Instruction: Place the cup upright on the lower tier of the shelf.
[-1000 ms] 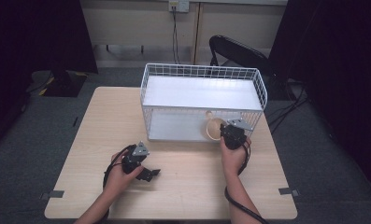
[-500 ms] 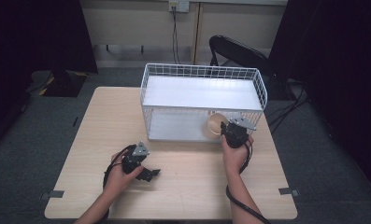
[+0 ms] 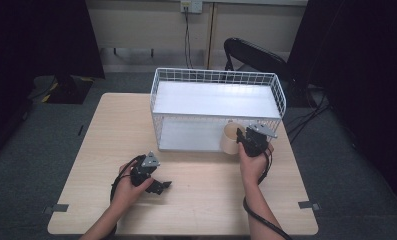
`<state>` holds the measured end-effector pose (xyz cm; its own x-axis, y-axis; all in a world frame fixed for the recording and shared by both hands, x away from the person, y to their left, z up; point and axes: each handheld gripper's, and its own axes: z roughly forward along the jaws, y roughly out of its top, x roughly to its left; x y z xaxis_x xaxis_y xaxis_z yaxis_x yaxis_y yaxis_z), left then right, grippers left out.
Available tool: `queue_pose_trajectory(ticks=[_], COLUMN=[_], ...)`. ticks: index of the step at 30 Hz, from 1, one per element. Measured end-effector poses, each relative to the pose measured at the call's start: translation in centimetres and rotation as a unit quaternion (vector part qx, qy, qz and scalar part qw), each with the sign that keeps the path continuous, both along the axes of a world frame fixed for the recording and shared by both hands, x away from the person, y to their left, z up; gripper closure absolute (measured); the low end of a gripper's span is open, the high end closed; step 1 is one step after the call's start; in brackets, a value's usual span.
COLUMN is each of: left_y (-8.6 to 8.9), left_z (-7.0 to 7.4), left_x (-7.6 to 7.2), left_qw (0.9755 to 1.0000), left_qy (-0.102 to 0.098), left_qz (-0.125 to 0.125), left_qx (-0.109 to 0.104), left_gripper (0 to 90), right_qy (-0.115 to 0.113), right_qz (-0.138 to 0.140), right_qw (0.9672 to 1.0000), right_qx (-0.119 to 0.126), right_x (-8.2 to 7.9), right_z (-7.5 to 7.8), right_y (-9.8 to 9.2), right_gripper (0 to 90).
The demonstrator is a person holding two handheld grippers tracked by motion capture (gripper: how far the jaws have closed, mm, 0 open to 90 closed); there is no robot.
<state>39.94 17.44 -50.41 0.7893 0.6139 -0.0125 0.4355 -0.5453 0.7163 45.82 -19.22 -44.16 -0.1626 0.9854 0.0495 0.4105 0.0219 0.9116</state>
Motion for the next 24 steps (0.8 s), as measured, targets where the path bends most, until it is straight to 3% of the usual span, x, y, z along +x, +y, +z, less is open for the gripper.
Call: queue_pose_trajectory(ticks=[13,24], left_y=[0.0,0.0], left_z=[0.0,0.0], left_x=[0.0,0.0], left_qw=[1.0000,1.0000], left_qy=[-0.001,-0.001], left_qz=[-0.001,0.000], left_qx=[0.001,0.000], left_gripper=[0.0,0.0], right_qy=[0.014,0.022], right_qz=[0.012,0.046], right_qw=[0.9997,0.9982], right_qx=[0.018,0.033], right_x=[-0.5,-1.4], right_z=[1.3,2.7], right_y=[-0.6,-0.5], right_gripper=[46.5,35.9])
